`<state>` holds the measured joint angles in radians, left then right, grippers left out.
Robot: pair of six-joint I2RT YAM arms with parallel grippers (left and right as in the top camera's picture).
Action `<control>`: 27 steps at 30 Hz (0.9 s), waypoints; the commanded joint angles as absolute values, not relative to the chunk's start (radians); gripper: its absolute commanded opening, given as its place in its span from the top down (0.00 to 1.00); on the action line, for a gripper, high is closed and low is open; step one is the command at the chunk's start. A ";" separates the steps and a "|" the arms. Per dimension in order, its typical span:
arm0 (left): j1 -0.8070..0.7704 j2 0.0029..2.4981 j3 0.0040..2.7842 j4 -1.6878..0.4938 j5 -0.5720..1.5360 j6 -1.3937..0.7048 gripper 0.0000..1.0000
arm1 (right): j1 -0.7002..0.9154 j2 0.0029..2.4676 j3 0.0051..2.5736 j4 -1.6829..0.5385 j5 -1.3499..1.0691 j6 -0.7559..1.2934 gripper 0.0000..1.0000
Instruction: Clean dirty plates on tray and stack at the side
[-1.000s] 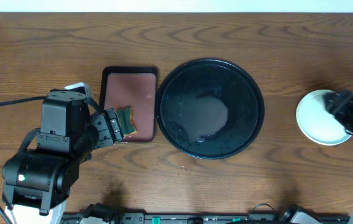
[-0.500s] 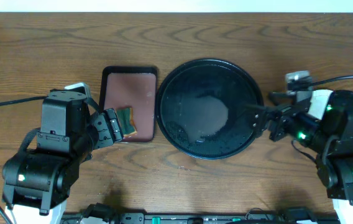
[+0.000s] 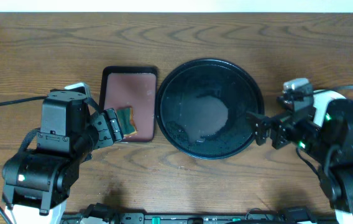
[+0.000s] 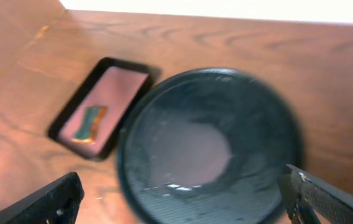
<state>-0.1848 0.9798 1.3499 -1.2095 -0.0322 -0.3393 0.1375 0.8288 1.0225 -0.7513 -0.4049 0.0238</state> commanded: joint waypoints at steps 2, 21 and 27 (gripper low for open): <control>-0.180 0.979 1.364 -1.215 -0.034 -0.334 0.15 | 0.130 0.702 1.030 -0.752 -0.231 -0.084 0.01; -0.180 0.979 1.364 -1.215 -0.034 -0.334 0.15 | -0.040 0.103 0.350 -0.377 -0.196 -0.137 0.01; -0.180 0.979 1.364 -1.215 -0.034 -0.334 0.15 | 0.026 0.010 0.156 -0.220 -0.191 -0.136 0.01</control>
